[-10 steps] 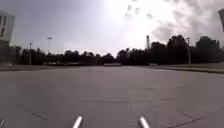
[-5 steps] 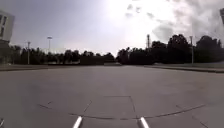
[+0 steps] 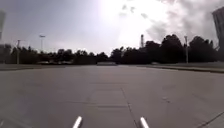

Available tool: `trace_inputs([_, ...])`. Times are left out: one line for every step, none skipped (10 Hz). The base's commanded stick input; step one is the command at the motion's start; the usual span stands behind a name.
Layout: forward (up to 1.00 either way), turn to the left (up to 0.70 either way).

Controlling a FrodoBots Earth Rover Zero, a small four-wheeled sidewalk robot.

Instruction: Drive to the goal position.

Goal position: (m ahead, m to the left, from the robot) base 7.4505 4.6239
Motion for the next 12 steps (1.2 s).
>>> trace_inputs([0.99, -0.01])
trace_inputs([0.99, -0.01])
trace_inputs([0.99, -0.29])
trace_inputs([0.99, -0.15])
trace_inputs([0.99, -0.01])
trace_inputs([0.99, -0.01])
trace_inputs([0.99, -0.01])
trace_inputs([0.99, 0.02])
trace_inputs([0.99, 0.00])
trace_inputs([0.99, -0.01])
trace_inputs([0.99, -0.01])
trace_inputs([0.99, -0.01])
